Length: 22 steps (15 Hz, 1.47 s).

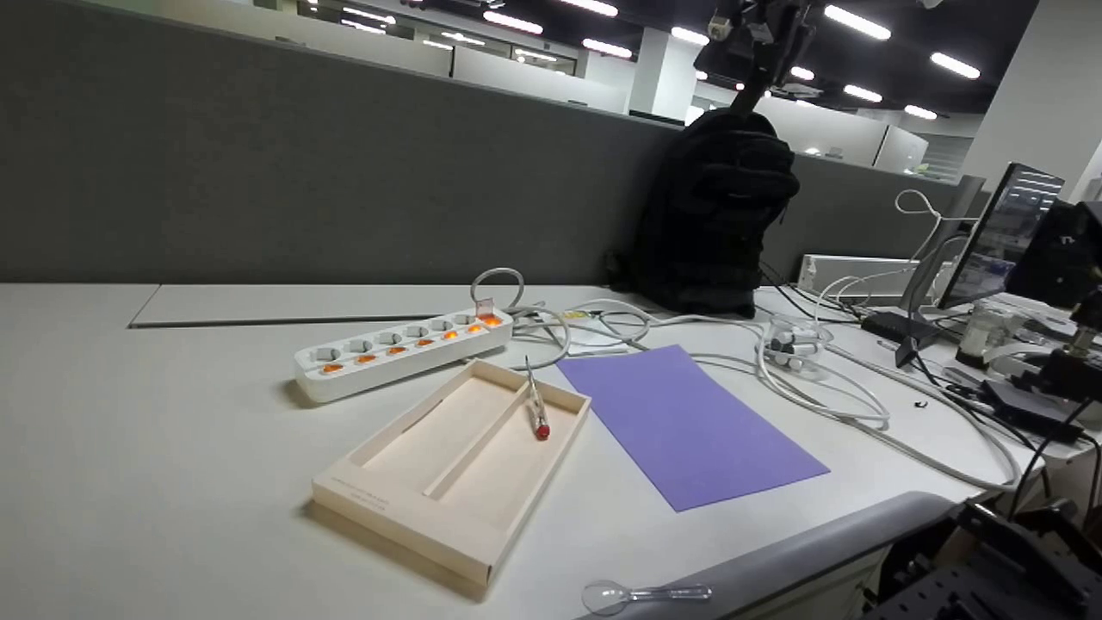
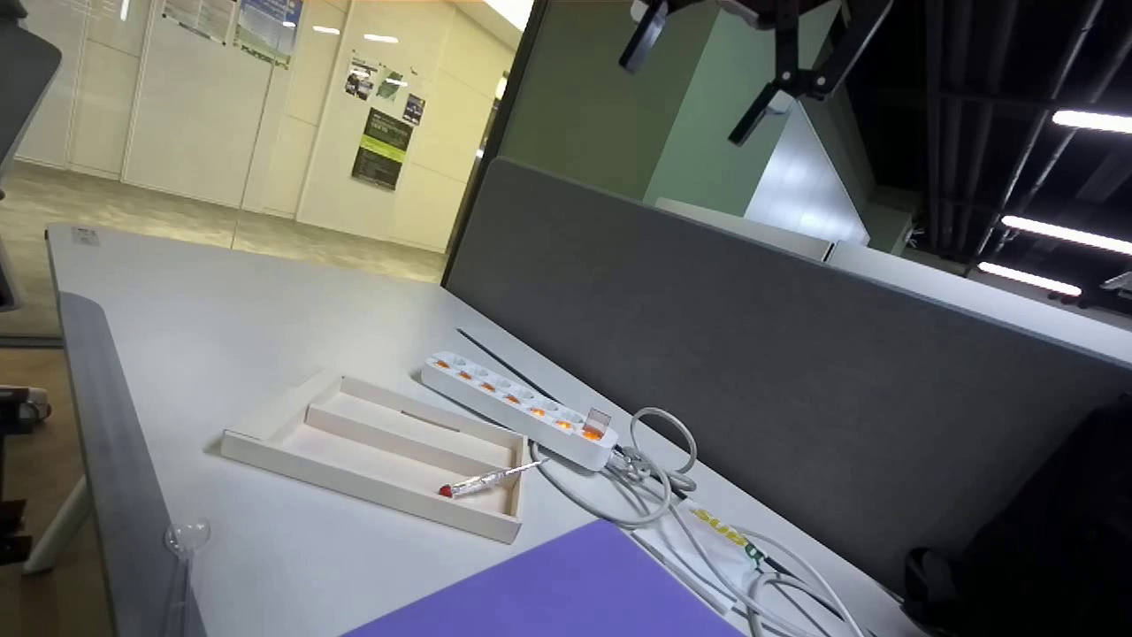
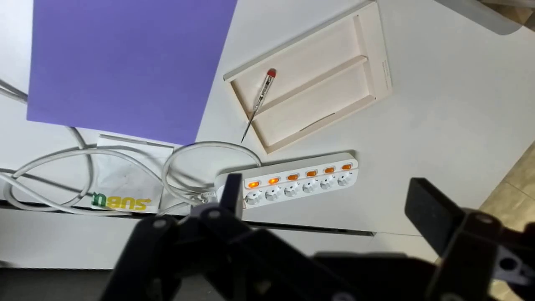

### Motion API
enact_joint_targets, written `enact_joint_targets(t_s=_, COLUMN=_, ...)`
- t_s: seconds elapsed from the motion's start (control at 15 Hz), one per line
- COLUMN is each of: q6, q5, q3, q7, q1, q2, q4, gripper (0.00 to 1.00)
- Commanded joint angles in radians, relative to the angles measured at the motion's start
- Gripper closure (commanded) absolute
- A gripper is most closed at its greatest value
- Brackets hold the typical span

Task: Take the screwdriver from the tray and put it on the purple mat

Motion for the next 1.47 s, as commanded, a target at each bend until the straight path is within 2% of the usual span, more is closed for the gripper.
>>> enact_joint_targets(t_s=0.0, q6=0.116, q5=0.015, q3=0.061, q7=0.001, q1=-0.013, q2=0.034, q4=-0.046, gripper=0.0)
enact_joint_targets(t_s=0.47, q6=0.388, q5=0.009, q3=0.184, q7=0.031, q1=0.029, q2=0.189, q4=-0.138, gripper=0.0)
enact_joint_targets(t_s=1.0, q6=0.559, q5=-0.002, q3=0.282, q7=0.081, q1=0.029, q2=0.392, q4=-0.168, gripper=0.0)
enact_joint_targets(t_s=1.27, q6=0.657, q5=-0.054, q3=0.32, q7=0.141, q1=0.019, q2=0.478, q4=-0.175, gripper=0.0)
enact_joint_targets(t_s=1.4, q6=0.727, q5=-0.122, q3=0.329, q7=0.2, q1=0.014, q2=0.517, q4=-0.184, gripper=0.0)
